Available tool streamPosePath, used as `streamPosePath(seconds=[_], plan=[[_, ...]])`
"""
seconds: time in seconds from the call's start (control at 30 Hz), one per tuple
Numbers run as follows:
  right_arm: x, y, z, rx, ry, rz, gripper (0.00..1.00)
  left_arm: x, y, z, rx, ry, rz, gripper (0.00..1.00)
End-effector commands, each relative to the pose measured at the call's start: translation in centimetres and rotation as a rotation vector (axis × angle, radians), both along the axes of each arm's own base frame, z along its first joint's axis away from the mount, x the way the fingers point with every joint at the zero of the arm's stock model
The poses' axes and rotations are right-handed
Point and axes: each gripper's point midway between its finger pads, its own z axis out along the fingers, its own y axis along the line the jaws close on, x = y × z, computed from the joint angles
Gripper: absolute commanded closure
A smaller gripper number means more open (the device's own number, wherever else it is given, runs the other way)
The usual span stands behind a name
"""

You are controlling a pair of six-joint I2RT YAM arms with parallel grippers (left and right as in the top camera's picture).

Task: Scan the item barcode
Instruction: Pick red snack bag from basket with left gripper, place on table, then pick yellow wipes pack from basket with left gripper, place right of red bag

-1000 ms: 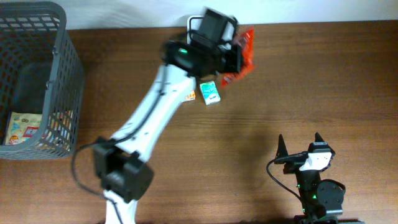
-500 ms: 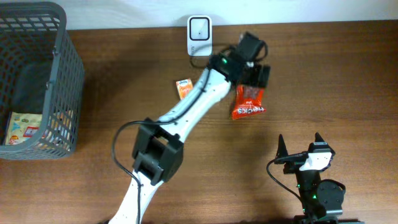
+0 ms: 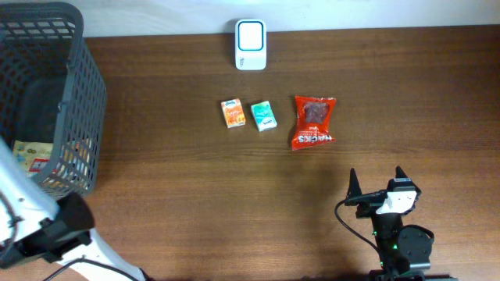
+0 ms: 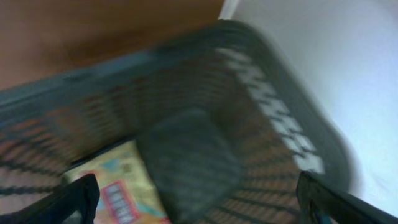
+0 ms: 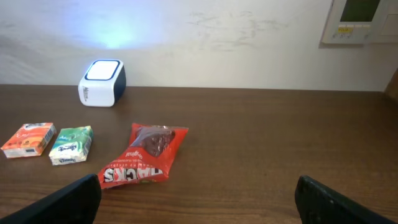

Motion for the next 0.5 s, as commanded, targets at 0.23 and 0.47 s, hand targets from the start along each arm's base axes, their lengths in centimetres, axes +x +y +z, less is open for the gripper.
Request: streamPosePath(seconds=[0.23,0.47], plan=[[0.0,0.0,-0.3,0.003,0.006,-0.002,0.01,0.0,2.8,-21.2,-0.309,0.504,0.086,0.01],[0.0,0.0,-0.3,0.003,0.006,-0.002,0.02,-2.4,2.4,-28.9,-0.356,0.709,0.206,0.01]])
